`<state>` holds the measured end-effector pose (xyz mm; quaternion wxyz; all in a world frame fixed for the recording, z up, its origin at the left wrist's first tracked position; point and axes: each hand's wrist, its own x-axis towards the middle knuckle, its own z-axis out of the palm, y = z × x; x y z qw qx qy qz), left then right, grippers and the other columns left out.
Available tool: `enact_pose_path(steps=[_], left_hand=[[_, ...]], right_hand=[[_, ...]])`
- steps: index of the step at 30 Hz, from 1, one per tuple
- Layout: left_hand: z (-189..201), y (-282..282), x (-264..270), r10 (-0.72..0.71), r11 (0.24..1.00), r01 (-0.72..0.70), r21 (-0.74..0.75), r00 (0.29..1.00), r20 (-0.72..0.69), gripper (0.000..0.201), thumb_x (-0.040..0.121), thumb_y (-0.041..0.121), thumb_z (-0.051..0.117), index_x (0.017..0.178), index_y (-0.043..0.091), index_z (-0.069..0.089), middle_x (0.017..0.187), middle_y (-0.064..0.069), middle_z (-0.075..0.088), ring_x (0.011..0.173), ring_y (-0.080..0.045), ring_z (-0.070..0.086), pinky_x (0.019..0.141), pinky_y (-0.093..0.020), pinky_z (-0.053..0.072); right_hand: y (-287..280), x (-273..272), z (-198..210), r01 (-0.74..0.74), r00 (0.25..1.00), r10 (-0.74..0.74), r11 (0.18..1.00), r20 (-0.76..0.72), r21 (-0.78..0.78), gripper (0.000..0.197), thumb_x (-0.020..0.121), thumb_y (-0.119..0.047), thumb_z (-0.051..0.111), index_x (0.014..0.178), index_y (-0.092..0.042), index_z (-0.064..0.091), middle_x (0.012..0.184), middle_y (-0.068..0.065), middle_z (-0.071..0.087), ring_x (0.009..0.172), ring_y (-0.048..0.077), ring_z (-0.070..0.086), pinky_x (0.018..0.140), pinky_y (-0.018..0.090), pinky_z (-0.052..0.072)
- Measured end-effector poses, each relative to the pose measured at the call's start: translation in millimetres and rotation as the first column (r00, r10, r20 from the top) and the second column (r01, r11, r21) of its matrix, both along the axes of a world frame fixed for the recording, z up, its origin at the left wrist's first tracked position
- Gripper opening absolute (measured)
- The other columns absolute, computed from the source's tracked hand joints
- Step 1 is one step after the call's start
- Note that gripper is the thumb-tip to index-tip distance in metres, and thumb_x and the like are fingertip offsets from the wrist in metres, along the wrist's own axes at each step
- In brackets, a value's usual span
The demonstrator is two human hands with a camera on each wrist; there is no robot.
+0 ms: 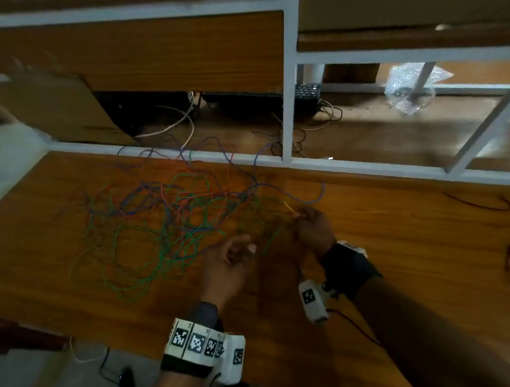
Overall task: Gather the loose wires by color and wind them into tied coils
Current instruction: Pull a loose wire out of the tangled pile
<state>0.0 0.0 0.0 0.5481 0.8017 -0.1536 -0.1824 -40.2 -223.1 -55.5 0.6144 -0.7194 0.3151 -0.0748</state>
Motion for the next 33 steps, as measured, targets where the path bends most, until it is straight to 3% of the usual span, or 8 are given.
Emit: enact_pose_path(steps=[4, 9, 12, 15, 19, 24, 28, 33], left_hand=[[3, -3, 22, -0.023, 1.000, 0.023, 0.009, 1.000, 0.013, 0.010, 0.090, 0.025, 0.072, 0.099, 0.030, 0.071, 0.081, 0.002, 0.072, 0.068, -0.013, 0.068, 0.062, -0.024, 0.053], [12, 1, 51, -0.106, 0.994, 0.103, 0.033, 0.989, 0.105, 0.010, 0.092, 0.023, 0.070, 0.102, 0.024, 0.073, 0.077, 0.006, 0.070, 0.074, -0.014, 0.068, 0.060, -0.014, 0.045], [24, 9, 65, -0.074, 0.997, 0.073, 0.011, 0.988, 0.135, 0.013, 0.091, 0.023, 0.071, 0.104, 0.022, 0.074, 0.086, 0.004, 0.073, 0.080, -0.012, 0.069, 0.063, -0.015, 0.047], [36, 13, 78, -0.058, 0.998, 0.062, -0.012, 0.977, 0.203, 0.028, 0.090, 0.029, 0.073, 0.117, 0.029, 0.068, 0.103, 0.011, 0.071, 0.096, -0.007, 0.067, 0.075, -0.025, 0.053], [51, -11, 88, -0.279, 0.959, 0.285, 0.017, 0.923, 0.264, 0.063, 0.090, 0.035, 0.072, 0.145, 0.038, 0.042, 0.134, 0.032, 0.038, 0.120, 0.011, 0.040, 0.094, -0.012, 0.035], [48, -48, 81, -0.422, 0.903, 0.426, -0.064, 0.904, 0.063, 0.013, 0.095, 0.024, 0.067, 0.106, 0.019, 0.072, 0.095, 0.003, 0.073, 0.087, -0.005, 0.067, 0.078, -0.027, 0.051], [44, -53, 88, -0.403, 0.898, 0.377, -0.229, 0.912, -0.077, 0.005, 0.091, 0.012, 0.070, 0.086, 0.015, 0.071, 0.064, 0.001, 0.063, 0.063, -0.014, 0.058, 0.064, -0.027, 0.047], [40, -34, 105, -0.582, 0.811, 0.578, 0.089, 0.813, 0.029, 0.021, 0.085, 0.047, 0.073, 0.091, 0.027, 0.075, 0.076, 0.007, 0.071, 0.071, -0.008, 0.068, 0.066, -0.022, 0.052]], right_hand=[[-28, 29, 5, -0.170, 0.975, 0.087, 0.883, -0.204, -0.438, 0.040, 0.098, -0.030, 0.061, 0.137, -0.021, 0.061, 0.125, 0.012, 0.062, 0.099, 0.035, 0.068, 0.087, 0.047, 0.059], [-23, 48, 17, -0.394, 0.906, 0.229, 0.765, -0.356, -0.509, 0.016, 0.100, -0.017, 0.055, 0.092, -0.018, 0.070, 0.100, 0.017, 0.071, 0.102, 0.035, 0.062, 0.086, 0.047, 0.054], [-14, 39, 39, -0.261, 0.965, 0.194, 0.795, -0.178, -0.548, 0.020, 0.102, -0.014, 0.056, 0.085, -0.019, 0.067, 0.086, 0.007, 0.070, 0.075, 0.025, 0.064, 0.068, 0.042, 0.054], [-2, 12, 86, -0.122, 0.976, 0.204, 0.807, 0.079, -0.578, 0.018, 0.106, -0.020, 0.057, 0.092, -0.024, 0.067, 0.088, -0.008, 0.068, 0.077, 0.007, 0.062, 0.066, 0.030, 0.047], [14, -27, 157, -0.084, 0.942, 0.234, 0.859, 0.240, -0.505, 0.017, 0.104, -0.031, 0.058, 0.098, -0.021, 0.070, 0.094, -0.004, 0.072, 0.088, 0.016, 0.066, 0.075, 0.033, 0.051], [3, -58, 194, 0.068, 0.919, 0.104, 0.908, 0.380, -0.412, 0.016, 0.105, -0.016, 0.058, 0.098, -0.010, 0.071, 0.088, 0.003, 0.075, 0.066, 0.008, 0.058, 0.059, 0.023, 0.047], [-26, -104, 173, 0.217, 0.953, -0.049, 0.800, 0.299, -0.560, 0.015, 0.102, -0.013, 0.062, 0.091, -0.016, 0.071, 0.084, -0.009, 0.074, 0.076, 0.004, 0.068, 0.068, 0.016, 0.050], [-48, -171, 113, 0.208, 0.965, -0.260, 0.665, 0.038, -0.717, 0.025, 0.101, -0.004, 0.063, 0.088, -0.024, 0.068, 0.081, -0.010, 0.073, 0.069, 0.002, 0.065, 0.052, 0.027, 0.047]])
